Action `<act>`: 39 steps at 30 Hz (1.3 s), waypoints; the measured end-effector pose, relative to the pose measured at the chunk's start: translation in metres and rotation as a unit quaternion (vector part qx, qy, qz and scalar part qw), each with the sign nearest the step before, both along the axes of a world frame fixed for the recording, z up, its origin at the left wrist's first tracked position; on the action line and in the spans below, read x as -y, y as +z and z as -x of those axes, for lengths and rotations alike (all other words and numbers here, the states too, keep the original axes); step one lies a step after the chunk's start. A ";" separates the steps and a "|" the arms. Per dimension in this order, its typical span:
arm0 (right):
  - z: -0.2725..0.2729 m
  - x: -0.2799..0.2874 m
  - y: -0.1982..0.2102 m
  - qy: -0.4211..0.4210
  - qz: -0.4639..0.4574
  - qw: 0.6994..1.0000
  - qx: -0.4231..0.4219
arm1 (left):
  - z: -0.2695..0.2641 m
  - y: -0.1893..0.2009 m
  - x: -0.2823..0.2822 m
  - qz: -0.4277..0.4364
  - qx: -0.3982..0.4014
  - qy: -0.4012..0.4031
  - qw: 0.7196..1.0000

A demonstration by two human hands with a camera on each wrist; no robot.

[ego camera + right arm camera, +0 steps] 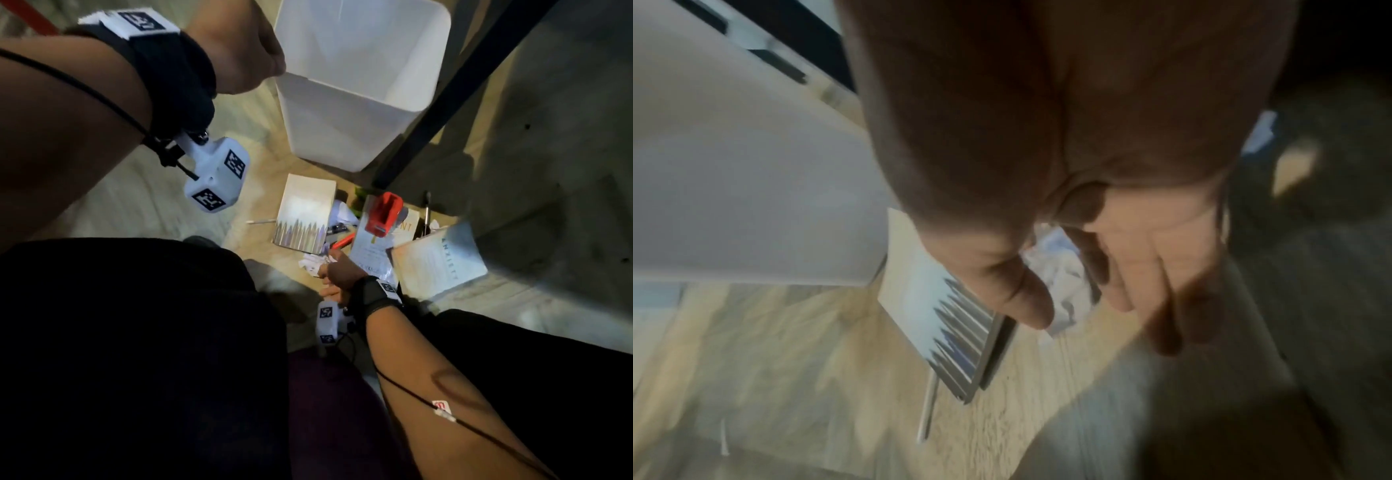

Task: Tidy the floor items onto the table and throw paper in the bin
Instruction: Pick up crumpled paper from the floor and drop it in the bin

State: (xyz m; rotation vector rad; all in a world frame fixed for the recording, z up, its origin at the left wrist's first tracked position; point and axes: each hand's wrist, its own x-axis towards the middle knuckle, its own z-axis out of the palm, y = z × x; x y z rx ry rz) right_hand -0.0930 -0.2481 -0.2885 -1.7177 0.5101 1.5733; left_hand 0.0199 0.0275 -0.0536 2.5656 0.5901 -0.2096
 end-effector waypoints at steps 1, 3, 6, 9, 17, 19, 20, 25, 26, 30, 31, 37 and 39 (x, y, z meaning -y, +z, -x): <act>0.007 -0.002 -0.008 -0.015 -0.013 1.000 -0.016 | 0.000 -0.002 0.000 -0.003 -0.005 -0.001 1.000; 0.018 -0.008 -0.028 -0.077 -0.025 0.996 -0.027 | 0.000 -0.004 0.001 -0.005 -0.016 0.000 1.000; 0.019 -0.021 -0.041 -0.186 -0.056 0.981 -0.004 | -0.001 -0.007 -0.002 0.001 -0.027 0.013 1.000; 0.016 -0.019 -0.039 -0.206 -0.026 0.978 -0.004 | -0.002 -0.006 -0.004 0.004 -0.027 0.004 1.000; 0.007 0.001 0.024 -0.174 0.074 0.970 0.154 | -0.007 0.003 -0.006 -0.006 0.005 -0.015 1.000; -0.009 0.002 0.060 -0.180 0.098 0.938 0.279 | -0.010 0.005 -0.006 -0.031 0.009 -0.019 0.999; -0.018 0.001 0.085 -0.176 0.102 0.915 0.349 | -0.011 0.006 -0.007 -0.041 0.006 -0.022 0.999; -0.070 -0.036 0.209 -0.245 -0.061 0.777 0.577 | -0.014 0.007 -0.010 -0.024 -0.023 -0.020 0.999; -0.080 -0.044 0.227 -0.235 -0.095 0.755 0.605 | -0.013 0.007 -0.010 -0.022 -0.024 -0.020 0.999; -0.138 -0.067 0.265 -0.175 -0.097 0.731 0.652 | -0.009 0.003 -0.010 -0.026 -0.014 -0.041 0.999; -0.153 -0.071 0.266 -0.139 -0.065 0.741 0.653 | -0.009 0.003 -0.010 -0.026 -0.016 -0.044 0.999; -0.178 -0.062 0.246 0.001 0.030 0.781 0.624 | -0.007 0.007 -0.011 0.007 -0.006 -0.029 1.000; -0.170 -0.055 0.234 -0.035 0.013 0.788 0.614 | -0.008 0.007 -0.011 0.002 -0.008 -0.032 0.999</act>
